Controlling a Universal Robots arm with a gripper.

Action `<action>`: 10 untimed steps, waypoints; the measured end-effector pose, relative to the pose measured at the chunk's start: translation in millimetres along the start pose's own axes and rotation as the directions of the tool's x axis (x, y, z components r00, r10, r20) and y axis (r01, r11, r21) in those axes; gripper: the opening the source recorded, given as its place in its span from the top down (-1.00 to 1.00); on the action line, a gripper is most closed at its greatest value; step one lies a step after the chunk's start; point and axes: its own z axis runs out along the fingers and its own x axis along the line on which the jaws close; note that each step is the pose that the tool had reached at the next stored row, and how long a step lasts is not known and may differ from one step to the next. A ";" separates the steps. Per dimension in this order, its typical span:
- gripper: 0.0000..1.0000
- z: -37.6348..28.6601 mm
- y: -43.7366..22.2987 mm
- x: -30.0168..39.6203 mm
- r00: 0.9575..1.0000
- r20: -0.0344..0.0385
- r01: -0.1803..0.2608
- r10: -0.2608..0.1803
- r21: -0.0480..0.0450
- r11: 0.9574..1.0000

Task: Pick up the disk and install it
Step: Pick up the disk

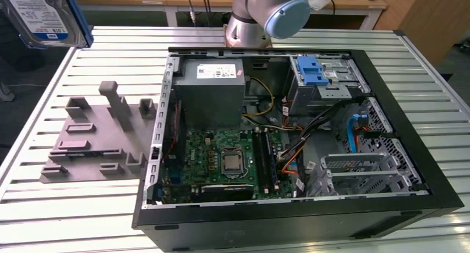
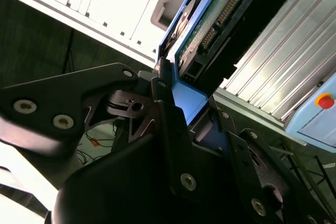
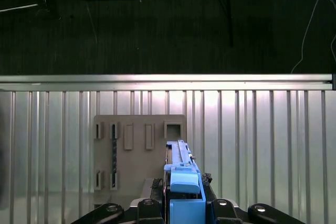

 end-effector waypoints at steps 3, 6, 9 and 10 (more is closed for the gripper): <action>0.27 0.1 -1.3 0.0 1.000 0.000 0.000 0.000 0.000 1.000; 0.27 0.0 -2.5 0.0 1.000 0.000 0.000 0.000 0.000 1.000; 0.27 -0.1 -4.0 -0.1 1.000 0.000 0.000 0.000 0.000 1.000; 0.27 0.0 -4.4 -0.1 1.000 0.000 0.000 0.000 0.000 1.000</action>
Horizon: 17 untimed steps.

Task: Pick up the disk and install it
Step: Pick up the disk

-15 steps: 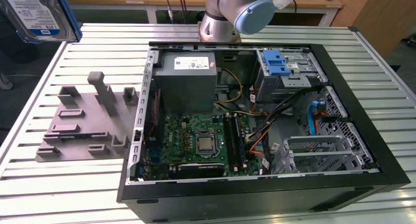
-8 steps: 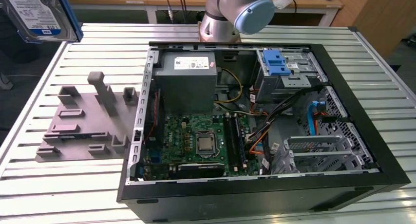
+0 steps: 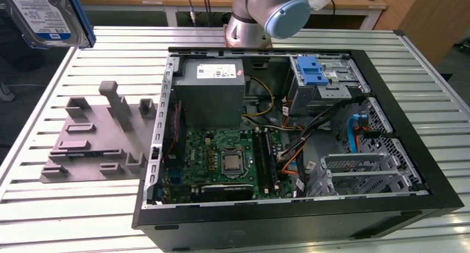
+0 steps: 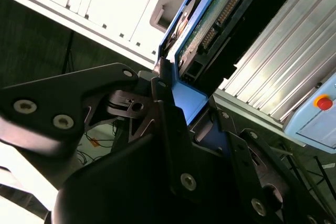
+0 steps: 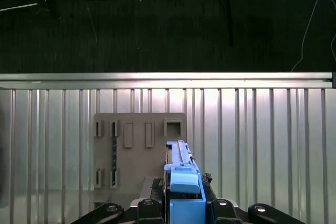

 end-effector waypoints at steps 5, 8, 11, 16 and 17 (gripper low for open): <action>0.27 -0.1 -2.3 -0.1 1.000 0.000 0.000 0.000 0.000 1.000; 0.27 -0.1 -3.5 -0.1 1.000 0.000 0.000 0.000 0.000 1.000; 0.27 -0.1 -4.9 -0.1 1.000 0.000 0.000 0.000 0.000 1.000; 0.27 -0.2 -7.2 -0.1 1.000 0.000 0.000 0.000 0.000 1.000; 0.27 -0.2 -7.7 -0.2 1.000 0.000 0.000 0.000 0.000 1.000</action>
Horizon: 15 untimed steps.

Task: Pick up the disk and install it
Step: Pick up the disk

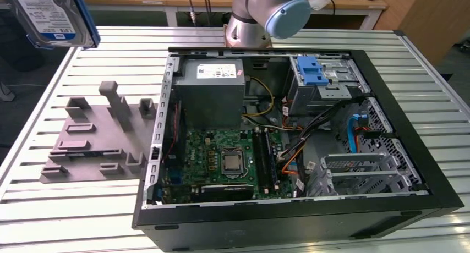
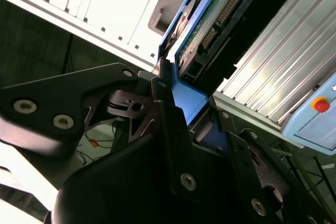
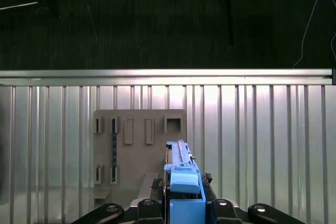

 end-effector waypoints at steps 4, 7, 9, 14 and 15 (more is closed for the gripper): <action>0.27 0.0 -1.8 0.0 1.000 0.000 0.000 0.000 0.000 1.000; 0.27 -0.1 -3.2 0.0 1.000 0.000 0.000 0.000 0.000 1.000; 0.27 -0.1 -4.1 -0.1 1.000 0.000 0.000 0.000 0.000 1.000; 0.27 -0.1 -6.2 -0.1 1.000 0.000 0.000 0.000 0.000 1.000; 0.27 -0.1 -6.6 -0.1 1.000 0.000 0.000 0.000 0.000 1.000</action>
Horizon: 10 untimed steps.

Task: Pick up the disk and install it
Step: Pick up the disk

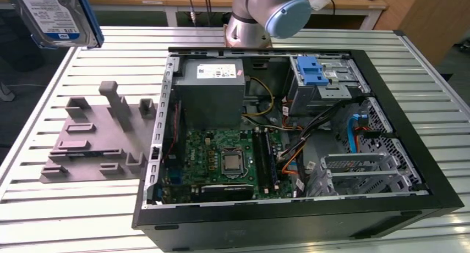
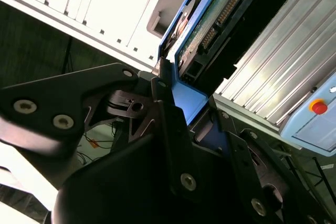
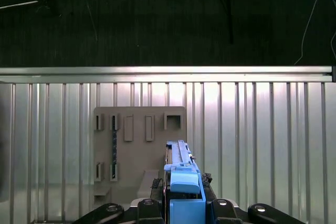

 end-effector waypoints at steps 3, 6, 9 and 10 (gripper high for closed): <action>0.27 0.0 -1.2 0.0 1.000 0.000 0.000 0.000 0.000 1.000; 0.27 -0.1 -2.4 0.0 1.000 0.000 0.000 0.000 0.000 1.000; 0.27 -0.1 -3.7 -0.1 1.000 0.000 0.000 0.000 0.000 1.000; 0.27 -0.1 -4.1 -0.1 1.000 0.000 0.000 0.000 0.000 1.000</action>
